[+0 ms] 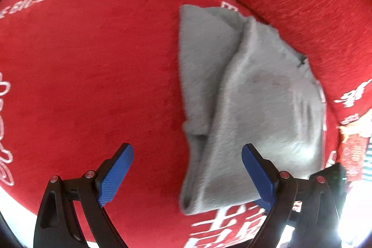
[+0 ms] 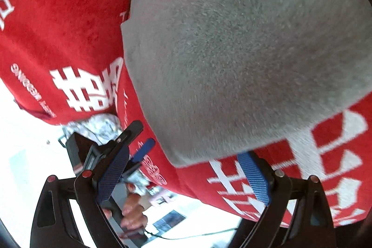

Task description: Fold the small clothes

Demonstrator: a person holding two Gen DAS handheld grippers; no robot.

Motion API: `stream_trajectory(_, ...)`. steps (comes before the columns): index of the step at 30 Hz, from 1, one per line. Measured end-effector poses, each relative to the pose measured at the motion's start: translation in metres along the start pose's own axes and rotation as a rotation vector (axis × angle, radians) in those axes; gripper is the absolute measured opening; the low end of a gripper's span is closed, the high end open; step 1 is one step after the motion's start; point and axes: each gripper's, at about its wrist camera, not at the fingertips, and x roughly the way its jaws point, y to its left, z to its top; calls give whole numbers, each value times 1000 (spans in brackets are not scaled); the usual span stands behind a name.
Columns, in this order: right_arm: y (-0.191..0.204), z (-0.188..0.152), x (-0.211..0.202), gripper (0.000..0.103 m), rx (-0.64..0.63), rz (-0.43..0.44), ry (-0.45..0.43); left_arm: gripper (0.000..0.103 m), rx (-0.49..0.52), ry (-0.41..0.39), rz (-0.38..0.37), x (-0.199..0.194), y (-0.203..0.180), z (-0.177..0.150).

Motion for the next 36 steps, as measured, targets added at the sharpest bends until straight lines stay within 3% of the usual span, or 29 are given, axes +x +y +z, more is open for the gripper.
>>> stream_trajectory(6,2,5,6,95,84,77,-42,95,-25,22,-137,6,-5,5)
stream_trajectory(7,0,6,5,90,100,82,-46,95,-28,23,-144,7,-7,6)
stream_trajectory(8,-2,7,5,82,118,84,-45,95,-32,24,-154,8,-8,6)
stream_trajectory(10,-8,8,9,20,155,56,-26,95,-43,33,-170,9,-6,8)
stream_trajectory(11,-11,9,10,9,167,73,-21,95,-49,41,-177,10,-5,10)
stream_trajectory(13,-10,10,7,9,165,123,-22,95,-57,53,-195,11,-4,12)
stream_trajectory(18,25,17,-19,9,64,265,-16,95,-99,122,-350,23,-4,19)
stream_trajectory(22,51,23,-33,8,-34,256,3,95,-105,132,-484,29,-18,34)
stream_trajectory(25,52,20,-29,8,-70,209,30,95,-89,121,-523,30,-35,48)
stream_trajectory(27,47,17,-23,8,-80,170,54,94,-66,113,-495,32,-48,55)
stream_trajectory(28,43,15,-18,8,-81,143,74,84,-53,110,-460,33,-52,56)
stream_trajectory(29,40,13,-14,8,-84,111,91,65,-39,112,-420,36,-56,56)
stream_trajectory(32,35,6,0,13,-125,-35,180,39,13,126,-286,43,-61,52)
stream_trajectory(35,35,6,-8,26,-207,-157,250,39,79,105,-208,43,-66,46)
stream_trajectory(36,37,9,-16,35,-235,-185,248,39,88,96,-173,42,-67,45)
